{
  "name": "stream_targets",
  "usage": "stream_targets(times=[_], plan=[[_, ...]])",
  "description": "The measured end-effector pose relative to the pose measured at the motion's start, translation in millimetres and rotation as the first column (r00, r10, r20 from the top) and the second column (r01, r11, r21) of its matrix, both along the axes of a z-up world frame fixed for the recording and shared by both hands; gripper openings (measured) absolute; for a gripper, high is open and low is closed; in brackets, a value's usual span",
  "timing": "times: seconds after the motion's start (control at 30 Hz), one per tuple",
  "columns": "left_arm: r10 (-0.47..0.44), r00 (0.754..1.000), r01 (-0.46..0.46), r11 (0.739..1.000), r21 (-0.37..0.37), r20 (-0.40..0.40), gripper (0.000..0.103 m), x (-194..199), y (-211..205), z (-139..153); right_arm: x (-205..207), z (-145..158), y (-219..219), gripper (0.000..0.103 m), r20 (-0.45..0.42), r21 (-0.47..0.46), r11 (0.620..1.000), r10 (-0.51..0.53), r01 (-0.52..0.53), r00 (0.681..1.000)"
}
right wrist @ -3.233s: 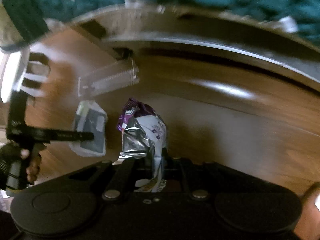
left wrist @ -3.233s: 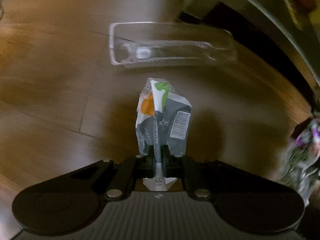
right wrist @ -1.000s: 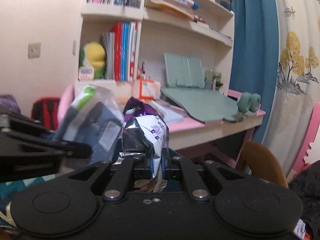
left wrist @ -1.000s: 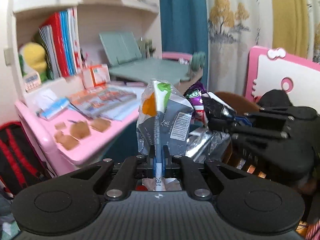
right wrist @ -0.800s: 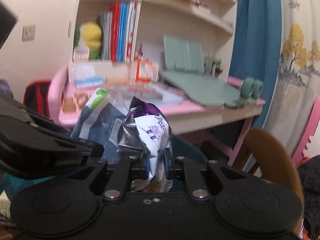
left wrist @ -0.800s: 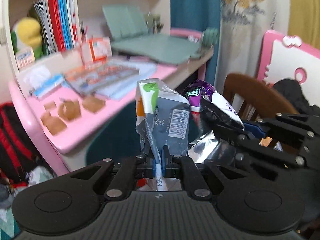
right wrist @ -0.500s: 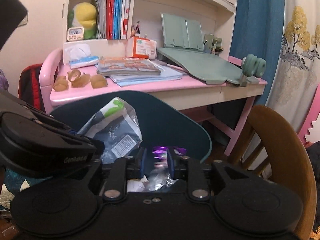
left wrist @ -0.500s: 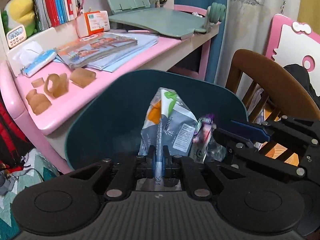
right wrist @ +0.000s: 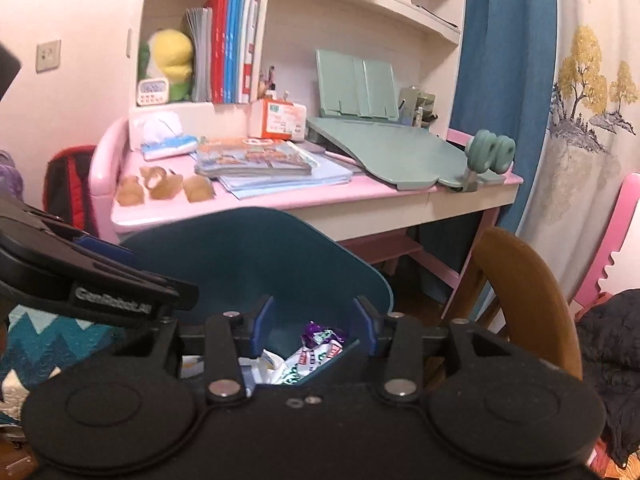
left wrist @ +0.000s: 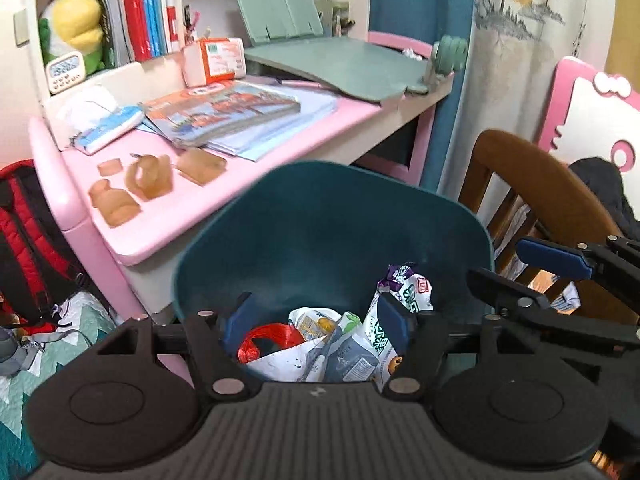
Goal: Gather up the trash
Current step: 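Open both tools over the wastebasket to drop the wrappers, then move the left tool back down to the clear plastic tray under the bed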
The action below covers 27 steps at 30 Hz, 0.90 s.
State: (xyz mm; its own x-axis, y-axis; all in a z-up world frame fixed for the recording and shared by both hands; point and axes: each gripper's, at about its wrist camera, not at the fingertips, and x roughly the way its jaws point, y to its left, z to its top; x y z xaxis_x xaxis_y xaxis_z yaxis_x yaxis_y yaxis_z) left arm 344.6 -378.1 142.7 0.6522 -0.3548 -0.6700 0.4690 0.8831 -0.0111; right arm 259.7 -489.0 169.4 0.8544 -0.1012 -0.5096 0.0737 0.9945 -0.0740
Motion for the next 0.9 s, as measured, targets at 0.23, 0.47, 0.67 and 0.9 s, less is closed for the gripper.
stream_targets(times=[0.23, 0.47, 0.67, 0.9], plan=[[0.009, 0.999, -0.007, 0.999, -0.047, 0.05, 0.075, -34.2, 44.4, 30.8, -30.1, 27.3, 24.6, 0.05, 0.041, 0.025, 0.993, 0.11, -0.111, 0.993], [0.044, 0.995, -0.039, 0.998, -0.048, 0.092, 0.075, -72.4, 97.4, 49.5, -54.0, 46.9, 69.6, 0.05, 0.066, 0.036, 0.975, 0.218, -0.221, 0.974], [0.081, 0.989, -0.074, 0.996, -0.055, 0.12, 0.075, -104.9, 144.5, 58.4, -70.1, 57.6, 111.4, 0.05, 0.082, 0.048, 0.953, 0.295, -0.299, 0.952], [0.134, 0.982, -0.128, 0.991, -0.049, 0.136, 0.075, -146.5, 212.1, 57.4, -85.6, 57.9, 175.3, 0.05, 0.091, 0.071, 0.901, 0.422, -0.428, 0.902]])
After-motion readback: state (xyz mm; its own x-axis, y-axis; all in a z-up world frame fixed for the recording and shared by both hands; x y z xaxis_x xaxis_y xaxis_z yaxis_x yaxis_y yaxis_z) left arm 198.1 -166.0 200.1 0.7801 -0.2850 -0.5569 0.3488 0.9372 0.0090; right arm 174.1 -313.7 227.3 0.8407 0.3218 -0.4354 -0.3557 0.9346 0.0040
